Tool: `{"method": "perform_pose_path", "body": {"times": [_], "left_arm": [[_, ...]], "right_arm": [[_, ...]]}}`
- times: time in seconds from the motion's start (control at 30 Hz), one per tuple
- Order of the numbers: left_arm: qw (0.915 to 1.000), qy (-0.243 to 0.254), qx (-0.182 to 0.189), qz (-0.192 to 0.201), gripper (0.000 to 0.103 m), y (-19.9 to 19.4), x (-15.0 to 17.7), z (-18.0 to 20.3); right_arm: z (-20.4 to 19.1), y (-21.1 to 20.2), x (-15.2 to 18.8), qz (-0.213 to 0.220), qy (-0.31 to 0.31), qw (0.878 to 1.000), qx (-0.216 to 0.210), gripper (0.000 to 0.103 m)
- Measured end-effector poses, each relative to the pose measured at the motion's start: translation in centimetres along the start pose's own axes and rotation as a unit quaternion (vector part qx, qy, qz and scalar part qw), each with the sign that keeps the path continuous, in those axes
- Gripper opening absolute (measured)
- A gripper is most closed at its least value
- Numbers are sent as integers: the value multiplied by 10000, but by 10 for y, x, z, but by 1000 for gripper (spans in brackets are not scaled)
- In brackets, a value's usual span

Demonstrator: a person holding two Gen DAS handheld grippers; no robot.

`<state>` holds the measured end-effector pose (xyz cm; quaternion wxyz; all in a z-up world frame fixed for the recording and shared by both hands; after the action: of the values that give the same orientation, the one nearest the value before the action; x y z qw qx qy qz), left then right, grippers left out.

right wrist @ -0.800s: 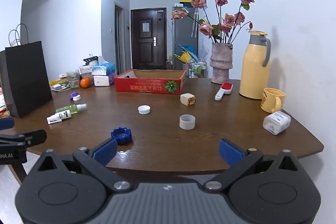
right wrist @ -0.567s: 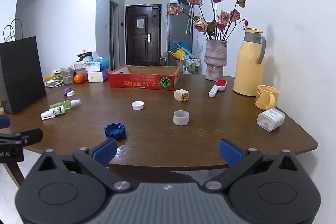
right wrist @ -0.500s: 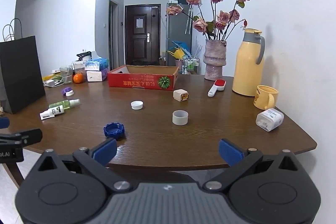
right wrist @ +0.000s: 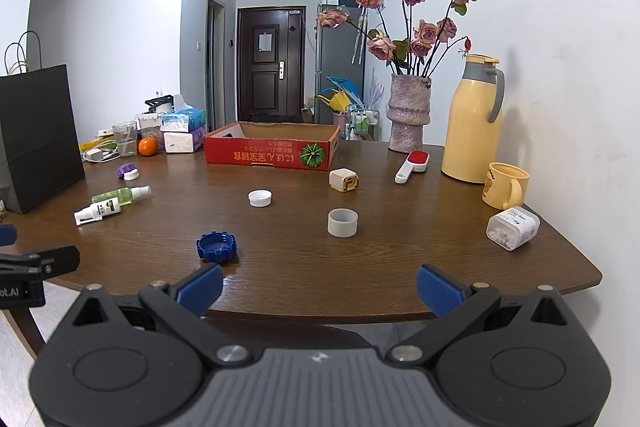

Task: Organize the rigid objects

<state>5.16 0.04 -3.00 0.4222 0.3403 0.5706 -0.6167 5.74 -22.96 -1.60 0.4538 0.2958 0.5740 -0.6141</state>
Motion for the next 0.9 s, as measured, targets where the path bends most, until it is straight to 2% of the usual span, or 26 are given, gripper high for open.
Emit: {"method": "perform_pose_path", "body": {"times": [0.9], "left_arm": [[10000,-5,2,2,103,0,0,-1]], "right_arm": [[-1,0,2,-19,-5,10000,29,103]]}}
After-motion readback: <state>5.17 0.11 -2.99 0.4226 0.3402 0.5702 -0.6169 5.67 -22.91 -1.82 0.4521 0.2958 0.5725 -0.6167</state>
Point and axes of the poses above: each gripper's, at about its wrist camera, not at the fingertips, and y roughly the way its jaws point, z to its right, x to its underside, the point moved 5 cm from there along y, roughly the way its jaws point, and after that the axes turned 10 degrees about -y, right-handed, at the moved point
